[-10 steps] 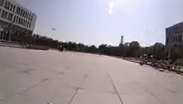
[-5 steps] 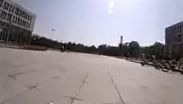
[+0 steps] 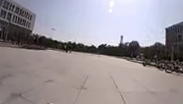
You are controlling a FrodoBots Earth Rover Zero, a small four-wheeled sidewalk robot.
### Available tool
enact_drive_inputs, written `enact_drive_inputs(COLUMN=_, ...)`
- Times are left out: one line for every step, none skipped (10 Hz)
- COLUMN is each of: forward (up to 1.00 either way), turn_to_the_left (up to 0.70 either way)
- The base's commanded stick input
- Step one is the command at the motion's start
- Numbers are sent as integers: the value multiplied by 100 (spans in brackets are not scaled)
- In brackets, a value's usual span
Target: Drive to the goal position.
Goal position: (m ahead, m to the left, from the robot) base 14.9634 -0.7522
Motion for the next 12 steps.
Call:
enact_drive_inputs(forward=70, turn_to_the_left=0)
enact_drive_inputs(forward=70, turn_to_the_left=0)
enact_drive_inputs(forward=70, turn_to_the_left=0)
enact_drive_inputs(forward=70, turn_to_the_left=0)
enact_drive_inputs(forward=70, turn_to_the_left=0)
enact_drive_inputs(forward=70, turn_to_the_left=0)
enact_drive_inputs(forward=70, turn_to_the_left=0)
enact_drive_inputs(forward=70, turn_to_the_left=0)
enact_drive_inputs(forward=70, turn_to_the_left=0)
enact_drive_inputs(forward=70, turn_to_the_left=0)
enact_drive_inputs(forward=70, turn_to_the_left=0)
enact_drive_inputs(forward=70, turn_to_the_left=0)
